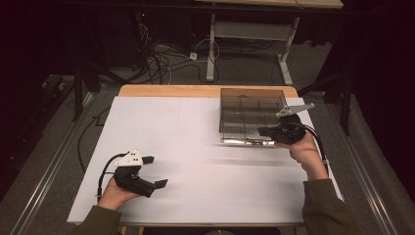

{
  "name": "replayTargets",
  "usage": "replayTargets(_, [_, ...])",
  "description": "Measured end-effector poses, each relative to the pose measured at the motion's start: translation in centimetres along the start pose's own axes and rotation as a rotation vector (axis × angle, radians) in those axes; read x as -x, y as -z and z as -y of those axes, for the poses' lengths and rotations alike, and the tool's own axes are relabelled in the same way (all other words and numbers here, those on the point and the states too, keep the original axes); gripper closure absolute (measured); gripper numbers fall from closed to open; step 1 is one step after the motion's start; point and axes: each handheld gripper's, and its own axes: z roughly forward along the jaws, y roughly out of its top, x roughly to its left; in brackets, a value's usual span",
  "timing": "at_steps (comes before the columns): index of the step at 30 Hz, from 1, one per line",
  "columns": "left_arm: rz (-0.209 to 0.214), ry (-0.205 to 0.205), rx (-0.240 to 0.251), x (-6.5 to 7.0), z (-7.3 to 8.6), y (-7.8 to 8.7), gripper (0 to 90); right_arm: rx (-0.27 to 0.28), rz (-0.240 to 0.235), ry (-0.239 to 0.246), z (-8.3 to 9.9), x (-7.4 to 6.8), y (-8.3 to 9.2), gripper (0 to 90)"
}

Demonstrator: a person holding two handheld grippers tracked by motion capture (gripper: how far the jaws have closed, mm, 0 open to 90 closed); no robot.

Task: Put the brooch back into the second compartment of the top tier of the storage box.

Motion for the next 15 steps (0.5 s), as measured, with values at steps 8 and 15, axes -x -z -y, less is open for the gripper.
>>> replayTargets(8, [0.000,-0.001,0.000,0.0,0.0,0.0,0.0,0.011,-0.002,0.006,0.4,-0.5,1.0,90.0])
replayTargets(15, [0.000,-0.001,-0.001,0.0,0.0,0.0,0.0,0.013,0.000,0.013,1.4,-1.2,1.9,90.0])
